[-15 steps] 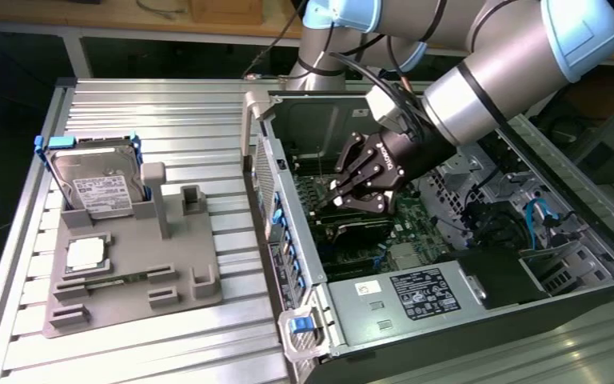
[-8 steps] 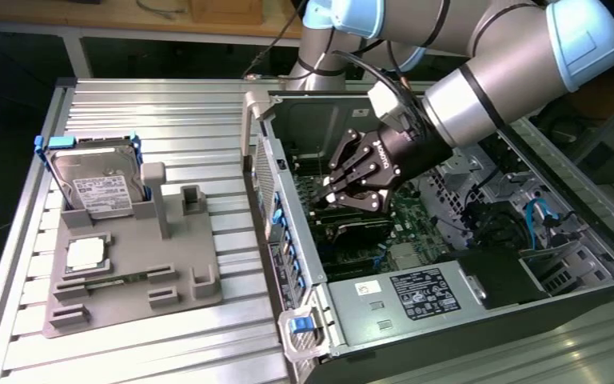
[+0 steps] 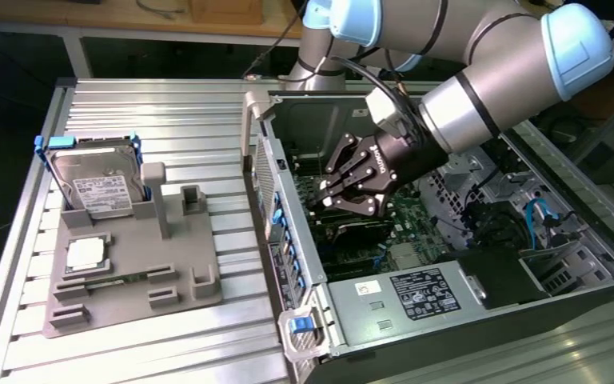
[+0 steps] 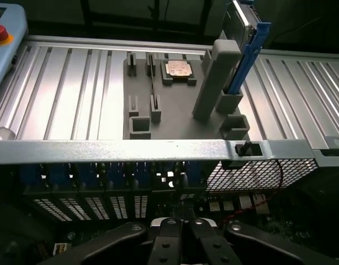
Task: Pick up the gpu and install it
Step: 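Press down on the gpu until it lock into place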
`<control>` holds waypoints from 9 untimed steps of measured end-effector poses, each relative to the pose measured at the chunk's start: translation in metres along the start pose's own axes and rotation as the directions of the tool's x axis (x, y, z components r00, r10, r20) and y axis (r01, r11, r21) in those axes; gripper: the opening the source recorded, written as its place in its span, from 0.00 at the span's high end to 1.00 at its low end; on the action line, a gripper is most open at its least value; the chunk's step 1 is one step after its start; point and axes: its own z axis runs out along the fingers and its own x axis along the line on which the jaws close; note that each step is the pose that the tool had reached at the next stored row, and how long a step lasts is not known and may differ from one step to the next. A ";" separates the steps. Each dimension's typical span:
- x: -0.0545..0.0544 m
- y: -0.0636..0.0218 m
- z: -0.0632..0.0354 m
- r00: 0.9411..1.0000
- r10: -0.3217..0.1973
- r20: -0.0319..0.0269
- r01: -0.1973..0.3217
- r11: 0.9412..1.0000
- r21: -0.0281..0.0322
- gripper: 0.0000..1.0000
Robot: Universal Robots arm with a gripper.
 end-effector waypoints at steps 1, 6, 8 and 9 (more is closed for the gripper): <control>0.000 0.0000 0.0009 1.000 0.000 0.000 0.000 1.000 -0.002 0.89; 0.004 0.0007 0.0039 1.000 -0.001 -0.001 0.001 1.000 -0.007 0.89; 0.006 0.0013 0.0048 1.000 -0.002 -0.001 0.002 1.000 -0.008 0.89; 0.006 0.0016 0.0053 1.000 -0.003 -0.001 0.003 1.000 -0.009 0.89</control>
